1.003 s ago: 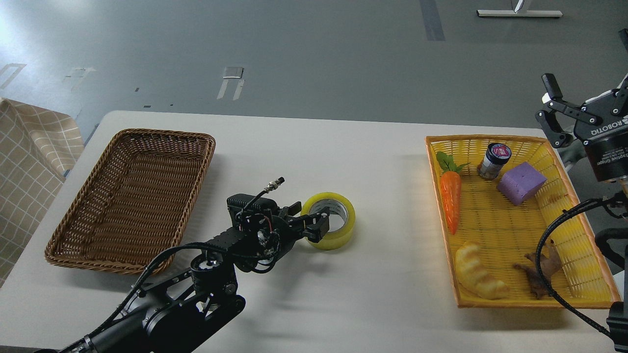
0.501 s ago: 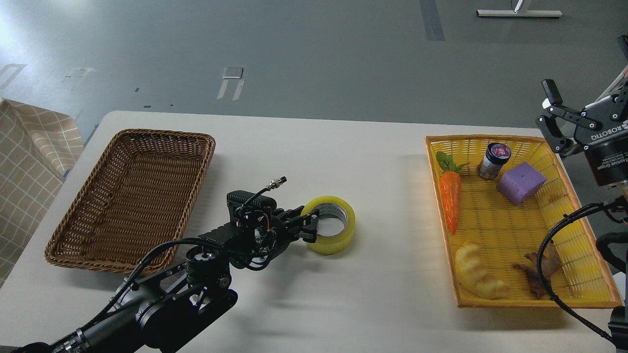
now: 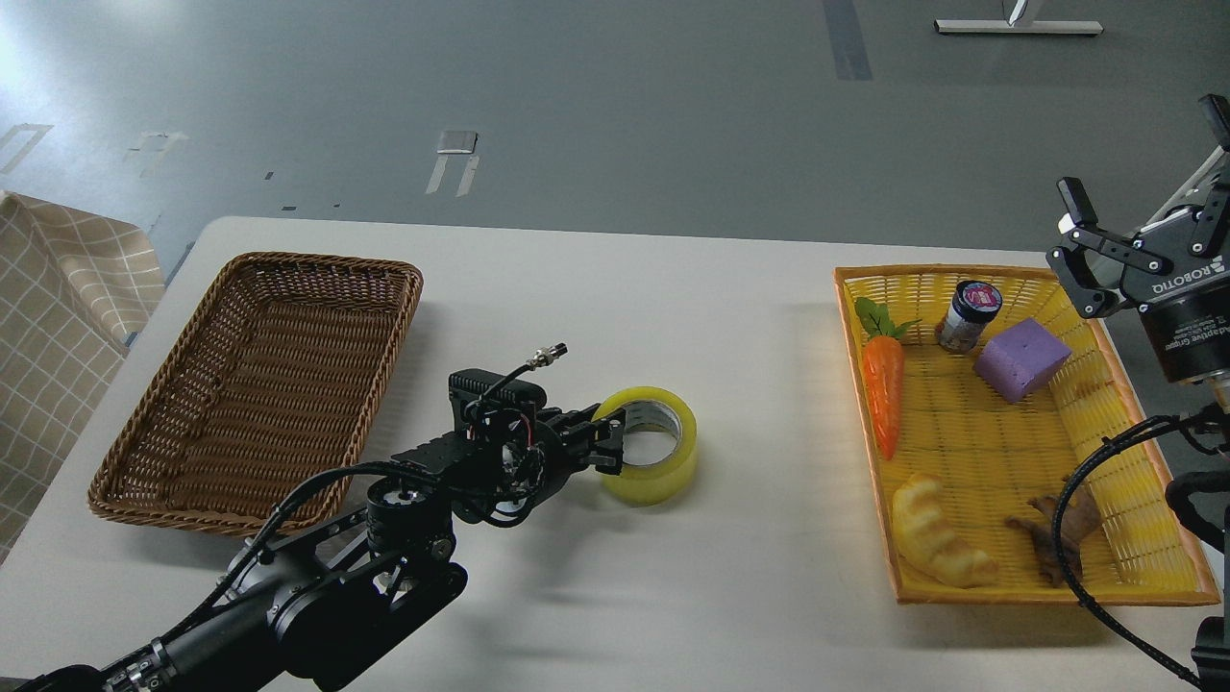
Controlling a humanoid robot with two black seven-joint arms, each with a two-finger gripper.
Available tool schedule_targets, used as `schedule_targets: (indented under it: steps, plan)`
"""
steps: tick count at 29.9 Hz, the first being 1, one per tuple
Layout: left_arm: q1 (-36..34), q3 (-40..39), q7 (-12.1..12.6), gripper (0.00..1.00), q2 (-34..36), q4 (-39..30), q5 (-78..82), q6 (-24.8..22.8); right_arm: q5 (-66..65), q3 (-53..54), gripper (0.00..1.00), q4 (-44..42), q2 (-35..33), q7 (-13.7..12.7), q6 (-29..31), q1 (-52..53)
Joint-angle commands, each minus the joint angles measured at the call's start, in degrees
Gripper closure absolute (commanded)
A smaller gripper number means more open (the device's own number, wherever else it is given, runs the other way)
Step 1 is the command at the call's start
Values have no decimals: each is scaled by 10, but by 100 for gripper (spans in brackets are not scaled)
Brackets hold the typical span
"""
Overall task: Place and transfer tape with both arms
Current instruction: 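Lift the tape roll and carry it over the wicker basket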
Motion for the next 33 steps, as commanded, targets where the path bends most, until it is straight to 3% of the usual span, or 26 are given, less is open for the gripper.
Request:
schedule_targets:
  steps: [1, 12, 22, 33]
  plan:
    - [-7, -3, -1, 82, 0, -16, 0, 3, -1, 0, 0, -4, 0, 0, 0, -2]
    - [-46, -6, -1, 82, 12, -45, 0, 4, -1, 0, 0, -6, -1, 0, 0, -2]
    - [-72, -22, 1, 82, 150, -112, 0, 4, -2, 0, 0, -27, 0, 0, 0, 4]
    - [-88, -34, -3, 82, 304, -117, -30, 19, -3, 0, 0, -28, 0, 0, 0, 5]
